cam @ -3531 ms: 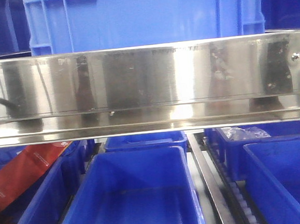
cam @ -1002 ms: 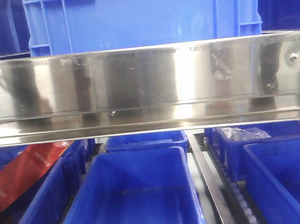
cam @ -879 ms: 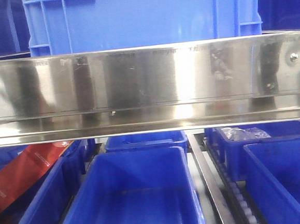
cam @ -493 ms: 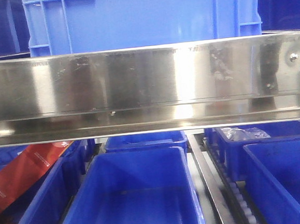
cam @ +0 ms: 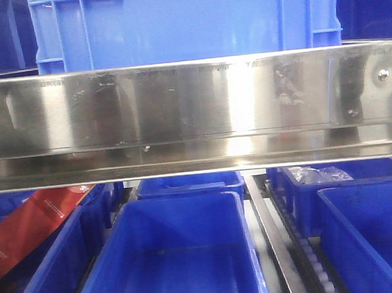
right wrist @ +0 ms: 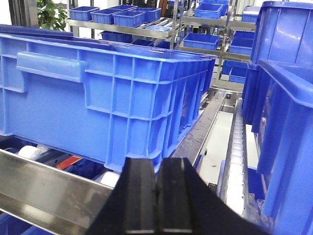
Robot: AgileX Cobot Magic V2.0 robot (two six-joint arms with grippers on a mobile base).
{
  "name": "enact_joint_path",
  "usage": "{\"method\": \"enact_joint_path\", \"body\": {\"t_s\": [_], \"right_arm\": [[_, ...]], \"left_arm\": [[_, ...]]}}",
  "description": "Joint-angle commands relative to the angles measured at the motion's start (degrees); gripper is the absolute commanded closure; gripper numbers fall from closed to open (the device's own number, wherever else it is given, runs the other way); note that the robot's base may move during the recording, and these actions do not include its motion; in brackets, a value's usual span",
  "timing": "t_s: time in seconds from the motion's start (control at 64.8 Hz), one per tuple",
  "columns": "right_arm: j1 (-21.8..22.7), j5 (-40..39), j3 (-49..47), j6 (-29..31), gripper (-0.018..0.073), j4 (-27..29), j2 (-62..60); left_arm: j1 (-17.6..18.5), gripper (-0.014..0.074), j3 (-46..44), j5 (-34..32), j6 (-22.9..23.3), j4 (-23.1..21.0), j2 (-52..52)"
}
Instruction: Place valve from conveyor to right shelf box
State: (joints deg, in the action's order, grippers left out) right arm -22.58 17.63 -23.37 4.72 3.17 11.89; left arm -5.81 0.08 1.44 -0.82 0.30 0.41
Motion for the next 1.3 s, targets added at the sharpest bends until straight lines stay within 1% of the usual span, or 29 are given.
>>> {"method": "enact_joint_path", "body": {"t_s": [0.0, 0.972, 1.064, 1.172, 1.28], "right_arm": [[0.22, -1.37, 0.08, 0.14, 0.0721, -0.43, -0.22], [0.35, -1.46, 0.08, 0.14, 0.0721, -0.98, -0.16], [2.67, -1.44, 0.62, 0.14, 0.0721, -0.98, -0.16], [7.87, -2.11, 2.42, 0.14, 0.0721, -0.87, -0.38], [13.58, -4.36, 5.83, 0.14, 0.0721, 1.28, -2.09]], "left_arm": [[-0.20, 0.0708, -0.08, -1.13, 0.43, 0.01, -0.41], [-0.20, 0.0708, -0.08, -1.13, 0.43, 0.01, -0.41], [-0.20, 0.0708, -0.08, -1.13, 0.43, 0.01, -0.41], [-0.20, 0.0708, -0.08, -1.13, 0.43, 0.01, -0.41], [-0.20, 0.0708, -0.08, -1.13, 0.43, 0.01, -0.41]]}}
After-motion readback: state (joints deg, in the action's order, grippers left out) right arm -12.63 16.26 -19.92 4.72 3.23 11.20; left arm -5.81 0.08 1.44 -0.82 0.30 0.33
